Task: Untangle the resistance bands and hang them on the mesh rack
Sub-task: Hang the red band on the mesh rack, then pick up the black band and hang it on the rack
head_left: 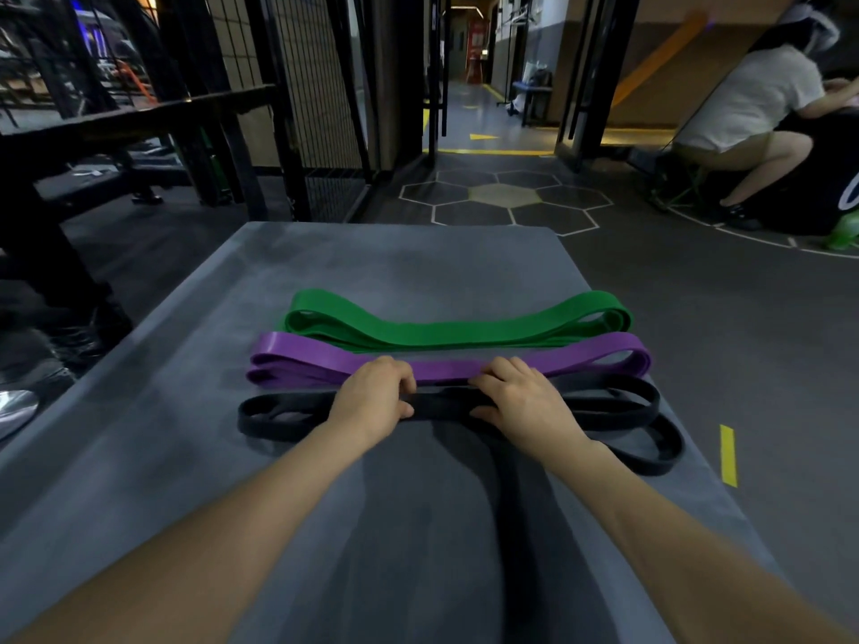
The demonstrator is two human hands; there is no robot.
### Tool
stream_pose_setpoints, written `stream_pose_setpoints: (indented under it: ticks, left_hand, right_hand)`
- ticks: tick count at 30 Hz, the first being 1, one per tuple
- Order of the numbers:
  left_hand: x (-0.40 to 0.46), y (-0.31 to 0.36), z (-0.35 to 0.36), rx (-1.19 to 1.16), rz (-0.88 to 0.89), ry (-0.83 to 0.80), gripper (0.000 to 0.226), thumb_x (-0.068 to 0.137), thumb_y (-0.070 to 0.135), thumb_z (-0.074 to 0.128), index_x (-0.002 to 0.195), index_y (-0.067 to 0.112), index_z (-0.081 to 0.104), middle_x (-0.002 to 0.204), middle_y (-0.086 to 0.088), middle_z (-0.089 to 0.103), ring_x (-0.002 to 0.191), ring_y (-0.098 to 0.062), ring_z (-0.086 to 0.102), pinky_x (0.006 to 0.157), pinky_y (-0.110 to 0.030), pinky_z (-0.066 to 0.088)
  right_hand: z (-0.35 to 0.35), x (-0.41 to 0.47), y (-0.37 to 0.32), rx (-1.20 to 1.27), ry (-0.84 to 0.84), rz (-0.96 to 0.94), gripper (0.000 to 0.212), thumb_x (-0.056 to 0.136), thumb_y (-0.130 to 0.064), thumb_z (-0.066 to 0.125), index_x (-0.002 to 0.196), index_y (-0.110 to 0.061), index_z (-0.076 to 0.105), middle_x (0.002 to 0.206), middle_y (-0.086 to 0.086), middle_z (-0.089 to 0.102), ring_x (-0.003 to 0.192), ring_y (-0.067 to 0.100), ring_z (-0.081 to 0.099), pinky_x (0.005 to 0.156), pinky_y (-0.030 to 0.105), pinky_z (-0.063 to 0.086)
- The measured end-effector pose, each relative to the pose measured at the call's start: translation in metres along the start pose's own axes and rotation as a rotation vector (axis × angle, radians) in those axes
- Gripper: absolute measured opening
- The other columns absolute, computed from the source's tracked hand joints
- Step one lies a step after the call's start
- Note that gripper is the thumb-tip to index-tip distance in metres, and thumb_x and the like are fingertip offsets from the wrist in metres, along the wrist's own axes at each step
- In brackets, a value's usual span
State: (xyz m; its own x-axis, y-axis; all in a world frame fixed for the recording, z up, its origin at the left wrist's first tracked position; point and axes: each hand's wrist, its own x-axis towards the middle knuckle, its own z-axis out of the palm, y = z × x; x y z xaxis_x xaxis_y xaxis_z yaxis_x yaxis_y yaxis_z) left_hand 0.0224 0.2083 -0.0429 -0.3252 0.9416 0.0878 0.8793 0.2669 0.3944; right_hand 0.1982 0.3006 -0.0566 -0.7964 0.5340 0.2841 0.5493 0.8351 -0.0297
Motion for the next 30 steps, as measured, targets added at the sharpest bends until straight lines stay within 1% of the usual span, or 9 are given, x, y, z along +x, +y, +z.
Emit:
stream_pose_setpoints:
  ticks: [2,4,8,10,13,15,18,27,30]
  left_hand:
    - [0.003,0.001,0.001,-0.009,0.011,-0.064,0.04,0.081,0.011,0.068,0.119,0.016,0.057,0.117,-0.001,0.055,0.11,-0.019,0.053,0.095,-0.032,0.042]
    - [0.003,0.001,0.001,0.046,0.036,-0.139,0.049,0.087,0.009,0.061,0.133,0.018,0.046,0.129,0.0,0.051,0.118,-0.019,0.05,0.101,-0.034,0.04]
    - [0.002,0.003,0.005,0.196,0.075,-0.195,0.04,0.092,0.01,0.051,0.13,0.019,0.041,0.128,-0.003,0.049,0.117,-0.02,0.046,0.097,-0.037,0.041]
    - [0.003,0.004,0.004,0.223,0.09,-0.217,0.037,0.092,0.011,0.05,0.128,0.017,0.041,0.127,-0.006,0.045,0.117,-0.021,0.041,0.099,-0.038,0.039]
    - [0.004,0.004,0.002,0.205,0.11,-0.225,0.044,0.092,0.012,0.052,0.134,0.016,0.041,0.127,-0.007,0.038,0.12,-0.023,0.032,0.105,-0.035,0.033]
    - [0.002,0.002,0.002,0.172,0.121,-0.199,0.046,0.091,0.012,0.053,0.135,0.017,0.042,0.127,-0.007,0.037,0.12,-0.022,0.032,0.105,-0.031,0.03]
    - [-0.003,0.001,0.003,0.139,0.13,-0.151,0.045,0.091,0.01,0.053,0.135,0.017,0.044,0.126,-0.005,0.04,0.12,-0.021,0.035,0.103,-0.029,0.031]
    - [-0.012,0.005,0.004,0.126,0.14,-0.081,0.03,0.092,0.025,0.054,0.121,0.021,0.048,0.123,0.003,0.053,0.112,-0.018,0.051,0.088,-0.033,0.042]
    - [-0.012,0.009,0.007,0.221,0.161,-0.072,0.033,0.091,0.023,0.056,0.123,0.021,0.048,0.121,0.001,0.054,0.111,-0.019,0.051,0.087,-0.034,0.043]
  right_hand:
    - [0.002,0.0,0.002,-0.039,-0.071,0.055,0.046,0.089,-0.038,0.055,0.129,-0.015,0.052,0.122,0.005,0.055,0.115,0.028,0.049,0.093,0.035,0.037]
    - [0.004,0.002,0.002,-0.05,-0.116,0.083,0.047,0.093,-0.041,0.047,0.134,-0.017,0.046,0.13,0.004,0.052,0.122,0.025,0.044,0.097,0.034,0.032]
    - [0.002,0.004,-0.002,-0.117,-0.176,0.066,0.047,0.093,-0.04,0.046,0.133,-0.015,0.046,0.128,0.007,0.052,0.12,0.026,0.045,0.096,0.035,0.035]
    - [0.0,0.001,-0.003,-0.128,-0.17,0.053,0.044,0.091,-0.037,0.051,0.129,-0.014,0.052,0.12,0.009,0.055,0.114,0.029,0.05,0.092,0.036,0.039]
    - [0.001,-0.006,-0.001,-0.111,-0.051,0.008,0.034,0.064,-0.032,0.081,0.093,-0.015,0.072,0.082,0.006,0.062,0.075,0.027,0.062,0.06,0.03,0.05]
    - [0.004,-0.012,-0.001,-0.119,0.024,0.005,0.031,0.056,-0.029,0.084,0.082,-0.017,0.072,0.074,0.001,0.06,0.062,0.022,0.06,0.049,0.025,0.048]
    - [0.005,-0.019,-0.007,-0.174,0.066,-0.026,0.023,0.062,-0.023,0.072,0.084,-0.015,0.072,0.075,-0.001,0.064,0.064,0.021,0.062,0.05,0.024,0.048]
    - [0.006,-0.018,-0.004,-0.172,-0.027,0.046,0.048,0.046,-0.029,0.09,0.09,-0.018,0.075,0.092,-0.002,0.074,0.075,0.014,0.071,0.04,0.023,0.049]
    - [0.009,-0.022,-0.001,-0.111,-0.052,0.036,0.047,0.06,-0.024,0.082,0.105,-0.017,0.071,0.099,0.0,0.072,0.081,0.019,0.07,0.046,0.028,0.052]
